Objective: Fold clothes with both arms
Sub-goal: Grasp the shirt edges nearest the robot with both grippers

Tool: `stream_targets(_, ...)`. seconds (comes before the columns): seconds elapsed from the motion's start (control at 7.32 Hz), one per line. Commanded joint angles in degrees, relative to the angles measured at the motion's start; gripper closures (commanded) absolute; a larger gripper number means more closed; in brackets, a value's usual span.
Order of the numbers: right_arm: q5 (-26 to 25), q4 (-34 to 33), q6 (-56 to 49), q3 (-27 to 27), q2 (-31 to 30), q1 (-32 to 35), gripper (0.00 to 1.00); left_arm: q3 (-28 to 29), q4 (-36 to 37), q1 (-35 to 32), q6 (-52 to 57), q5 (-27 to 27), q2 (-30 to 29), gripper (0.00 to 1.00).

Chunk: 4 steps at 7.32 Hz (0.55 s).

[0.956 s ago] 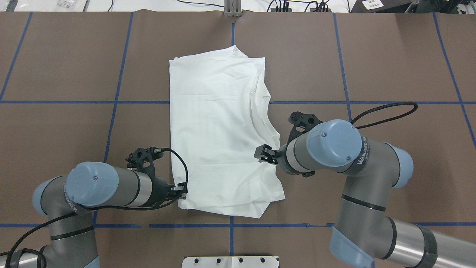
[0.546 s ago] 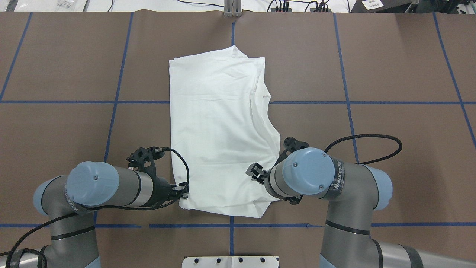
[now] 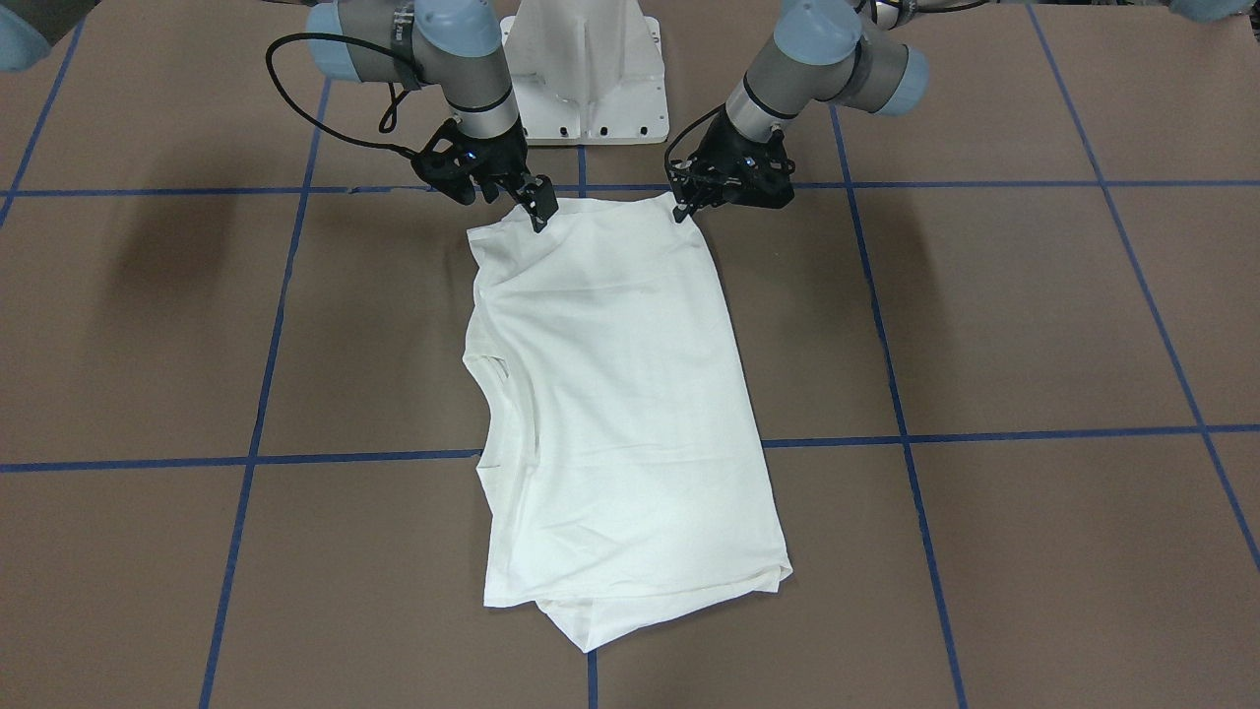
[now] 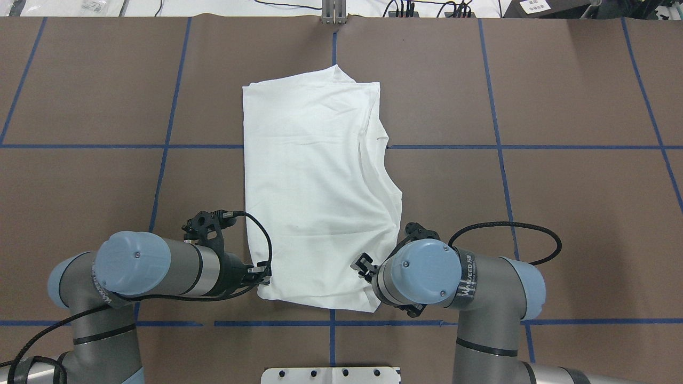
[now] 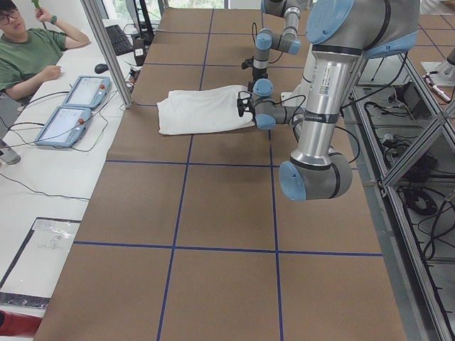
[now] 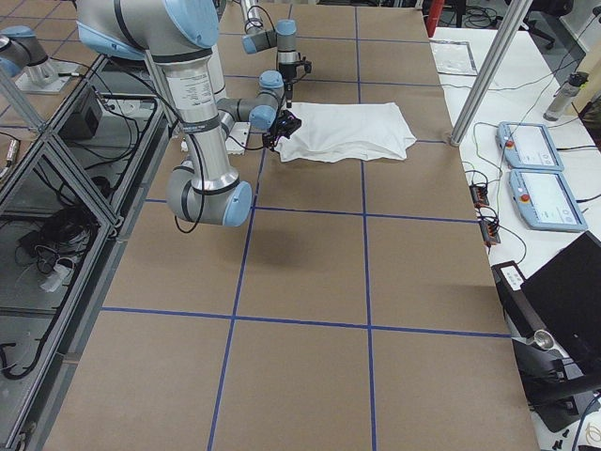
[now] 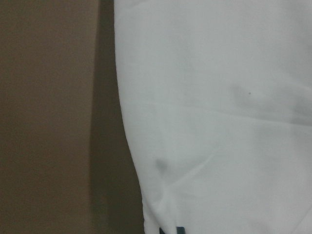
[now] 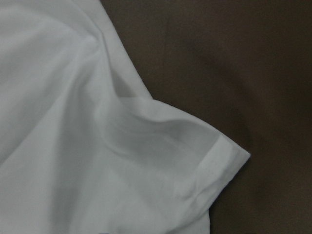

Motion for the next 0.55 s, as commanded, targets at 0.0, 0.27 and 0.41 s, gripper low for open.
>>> stream_targets(0.0,-1.2,0.1,1.0,-2.8,2.1,-0.7,0.05,-0.1,0.0,0.0,0.0,0.0,0.0,1.0)
stream_targets(0.27,-2.7,0.1,2.0,-2.9,2.1,-1.2,0.13,-0.1,0.0,0.0,0.0,0.0,0.0,1.0)
stream_targets(0.41,-3.7,0.1,2.1,-2.9,2.1,-1.6,0.2,-0.1,-0.1,0.0,0.0,0.0,0.0,1.0)
